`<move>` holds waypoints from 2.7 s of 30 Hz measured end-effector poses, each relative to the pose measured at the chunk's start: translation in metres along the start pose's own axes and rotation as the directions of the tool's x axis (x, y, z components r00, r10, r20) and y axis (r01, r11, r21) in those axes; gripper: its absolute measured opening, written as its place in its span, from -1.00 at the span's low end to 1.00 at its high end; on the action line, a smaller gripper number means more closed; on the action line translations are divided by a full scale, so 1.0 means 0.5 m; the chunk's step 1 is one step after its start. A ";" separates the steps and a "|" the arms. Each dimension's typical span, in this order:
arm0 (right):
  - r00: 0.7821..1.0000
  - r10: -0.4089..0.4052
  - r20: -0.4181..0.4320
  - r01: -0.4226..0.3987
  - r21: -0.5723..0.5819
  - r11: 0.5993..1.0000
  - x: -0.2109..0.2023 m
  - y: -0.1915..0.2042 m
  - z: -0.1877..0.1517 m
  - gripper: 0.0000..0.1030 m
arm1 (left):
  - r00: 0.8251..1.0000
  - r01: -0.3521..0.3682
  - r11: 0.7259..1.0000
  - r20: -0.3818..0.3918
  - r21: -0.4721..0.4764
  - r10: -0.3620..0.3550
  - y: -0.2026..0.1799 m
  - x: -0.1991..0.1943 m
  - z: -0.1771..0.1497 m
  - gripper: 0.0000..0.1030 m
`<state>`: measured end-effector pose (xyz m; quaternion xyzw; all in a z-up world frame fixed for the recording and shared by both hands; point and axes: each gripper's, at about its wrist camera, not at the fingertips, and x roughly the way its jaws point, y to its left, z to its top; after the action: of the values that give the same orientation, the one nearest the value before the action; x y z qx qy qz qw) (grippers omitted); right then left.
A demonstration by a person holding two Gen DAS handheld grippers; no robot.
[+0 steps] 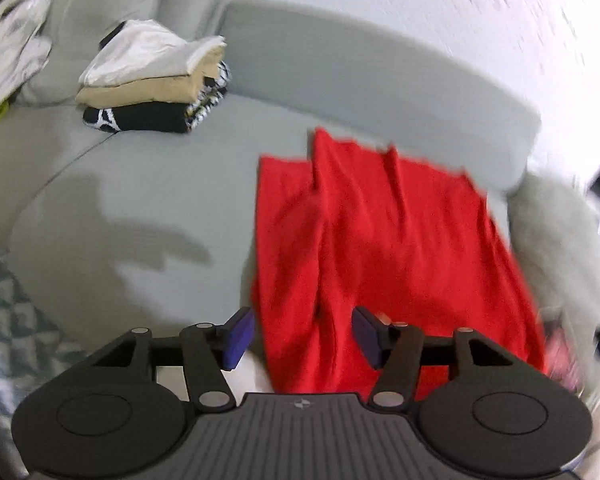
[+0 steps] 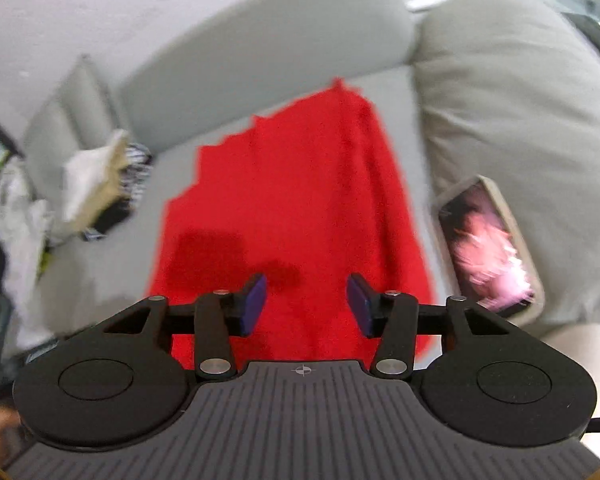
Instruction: Fold clothes
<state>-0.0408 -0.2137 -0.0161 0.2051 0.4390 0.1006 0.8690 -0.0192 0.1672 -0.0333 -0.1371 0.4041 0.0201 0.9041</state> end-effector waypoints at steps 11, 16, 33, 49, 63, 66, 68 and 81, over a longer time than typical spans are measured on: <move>0.995 0.092 -0.043 -0.097 -0.128 0.987 0.110 0.198 0.125 0.58 | 0.988 0.070 0.995 -0.130 -0.076 -0.079 0.085 0.249 0.245 0.14; 0.986 -0.017 -0.166 -0.016 -0.198 0.980 0.278 0.248 0.166 0.51 | 0.976 0.108 0.979 -0.168 -0.171 -0.137 0.132 0.439 0.273 -0.21; 0.983 -0.059 -0.172 0.043 -0.097 0.994 0.370 0.177 0.151 0.45 | 0.972 0.233 0.970 0.030 -0.075 -0.231 0.135 0.584 0.327 -0.98; 0.997 0.018 -0.077 -0.026 -0.110 0.994 0.302 0.346 0.110 0.43 | 0.894 0.080 0.958 0.445 -0.274 0.052 0.492 0.190 0.329 -0.98; 0.983 0.066 -0.172 -0.094 -0.162 0.982 0.319 0.442 0.054 0.52 | 0.892 0.069 0.884 0.425 -0.462 0.152 0.714 0.178 0.275 -0.86; 0.978 0.069 -0.196 -0.101 -0.161 0.982 0.324 0.448 0.042 0.52 | 0.899 -0.024 0.831 0.352 -0.556 0.261 0.742 0.209 0.243 -0.15; 0.977 0.071 -0.202 -0.105 -0.164 0.981 0.320 0.447 0.038 0.52 | 0.909 -0.071 0.803 0.292 -0.592 0.296 0.759 0.221 0.225 -0.10; 0.992 0.122 0.012 -0.121 -0.069 0.990 0.091 0.340 0.060 0.54 | 0.982 -0.068 0.972 0.155 -0.224 0.104 0.509 -0.002 0.217 0.15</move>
<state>0.0112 -0.0535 0.0423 0.2027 0.4151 0.1664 0.8712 0.0215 0.4407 -0.0227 -0.2154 0.3286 0.1147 0.9124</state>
